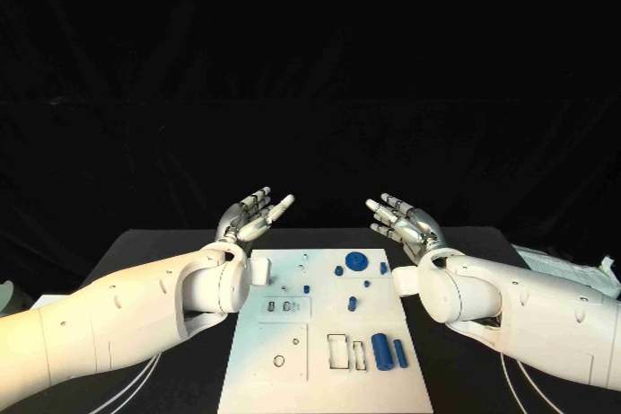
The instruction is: Assemble the parts on the task board
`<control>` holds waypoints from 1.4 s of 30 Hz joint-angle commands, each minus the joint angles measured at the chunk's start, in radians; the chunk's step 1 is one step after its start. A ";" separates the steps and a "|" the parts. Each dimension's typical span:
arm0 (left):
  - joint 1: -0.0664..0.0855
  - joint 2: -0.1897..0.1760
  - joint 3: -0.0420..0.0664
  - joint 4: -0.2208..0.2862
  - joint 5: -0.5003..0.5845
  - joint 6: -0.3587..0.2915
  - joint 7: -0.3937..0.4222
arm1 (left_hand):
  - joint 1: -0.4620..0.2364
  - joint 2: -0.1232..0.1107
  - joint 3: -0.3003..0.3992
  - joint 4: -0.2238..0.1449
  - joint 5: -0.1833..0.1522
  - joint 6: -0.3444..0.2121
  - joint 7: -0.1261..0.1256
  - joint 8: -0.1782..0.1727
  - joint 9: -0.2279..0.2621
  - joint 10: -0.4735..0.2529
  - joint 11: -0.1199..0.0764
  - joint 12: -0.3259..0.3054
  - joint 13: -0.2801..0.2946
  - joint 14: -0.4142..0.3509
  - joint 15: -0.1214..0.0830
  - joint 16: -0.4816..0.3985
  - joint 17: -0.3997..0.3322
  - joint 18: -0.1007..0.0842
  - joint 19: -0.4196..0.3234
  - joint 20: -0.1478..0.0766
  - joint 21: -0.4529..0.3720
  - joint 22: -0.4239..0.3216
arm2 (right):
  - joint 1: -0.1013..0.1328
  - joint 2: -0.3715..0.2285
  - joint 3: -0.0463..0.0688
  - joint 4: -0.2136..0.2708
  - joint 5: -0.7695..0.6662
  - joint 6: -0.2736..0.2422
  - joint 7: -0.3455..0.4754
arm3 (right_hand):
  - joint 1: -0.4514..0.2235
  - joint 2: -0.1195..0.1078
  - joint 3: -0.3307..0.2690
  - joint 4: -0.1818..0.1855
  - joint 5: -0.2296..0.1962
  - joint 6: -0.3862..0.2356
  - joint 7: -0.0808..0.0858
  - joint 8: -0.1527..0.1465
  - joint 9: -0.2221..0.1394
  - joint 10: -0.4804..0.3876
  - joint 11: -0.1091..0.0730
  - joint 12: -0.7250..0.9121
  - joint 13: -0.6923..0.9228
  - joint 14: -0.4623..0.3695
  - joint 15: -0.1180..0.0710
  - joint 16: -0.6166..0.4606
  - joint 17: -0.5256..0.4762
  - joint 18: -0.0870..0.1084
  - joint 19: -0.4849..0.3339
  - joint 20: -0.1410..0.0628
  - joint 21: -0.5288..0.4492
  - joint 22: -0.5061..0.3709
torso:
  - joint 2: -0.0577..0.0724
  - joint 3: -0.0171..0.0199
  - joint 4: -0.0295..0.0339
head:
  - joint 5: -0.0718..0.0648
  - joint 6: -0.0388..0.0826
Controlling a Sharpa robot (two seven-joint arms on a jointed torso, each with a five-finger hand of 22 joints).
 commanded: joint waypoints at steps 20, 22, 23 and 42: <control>0.016 -0.140 0.000 0.100 -0.003 0.144 0.003 | 0.152 0.184 0.107 -0.075 -0.018 0.682 0.050 0.115 0.038 0.817 -0.061 0.131 0.044 0.774 -0.092 0.183 0.111 0.053 0.815 -0.061 0.224 0.084 | 0.066 -0.014 0.012 -0.128 -0.767 0.127 -0.119 | 0.179 -0.013 0.206 -0.264 -0.037 0.766 0.051 0.076 0.038 0.822 -0.096 0.060 0.027 0.875 -0.122 0.117 0.037 0.124 0.635 -0.079 0.196 0.055 | 0.050 -0.0080 0.0057 | -0.021 -0.003; 0.018 -0.156 0.001 0.127 -0.007 0.150 -0.003 | 0.154 0.185 0.107 -0.079 -0.018 0.695 0.046 0.112 0.037 0.837 -0.067 0.126 0.044 0.794 -0.099 0.183 0.121 0.052 0.838 -0.068 0.226 0.084 | 0.080 -0.016 0.013 -0.128 -0.858 0.141 -0.155 | 0.167 -0.022 0.222 -0.269 -0.038 0.779 0.047 0.068 0.038 0.843 -0.102 0.049 0.028 0.914 -0.133 0.118 0.041 0.124 0.661 -0.090 0.211 0.059 | 0.063 -0.0083 0.0092 | -0.026 0.002; 0.019 -0.166 0.001 0.143 -0.009 0.152 -0.006 | 0.155 0.185 0.107 -0.080 -0.018 0.698 0.046 0.110 0.036 0.840 -0.067 0.123 0.044 0.797 -0.100 0.182 0.123 0.052 0.843 -0.069 0.225 0.083 | 0.087 -0.017 0.014 -0.127 -0.913 0.151 -0.178 | 0.164 -0.027 0.225 -0.270 -0.040 0.784 0.045 0.067 0.039 0.850 -0.104 0.047 0.028 0.926 -0.136 0.119 0.043 0.124 0.671 -0.094 0.217 0.061 | 0.069 -0.0081 0.0101 | -0.028 0.002; 0.056 -0.279 0.010 0.391 0.017 0.174 -0.033 | 0.145 0.177 0.096 -0.089 -0.018 0.699 0.050 0.080 0.031 0.840 -0.062 0.083 0.038 0.803 -0.098 0.158 0.146 0.049 0.865 -0.071 0.206 0.071 | 0.152 0.006 0.020 -0.089 -1.615 0.335 -0.497 | 0.136 -0.113 0.212 -0.235 -0.061 0.850 -0.010 0.042 0.039 0.916 -0.160 0.032 0.029 1.211 -0.224 0.298 0.196 0.120 0.894 -0.209 0.451 0.176 | 0.197 -0.0203 0.0582 | -0.073 0.029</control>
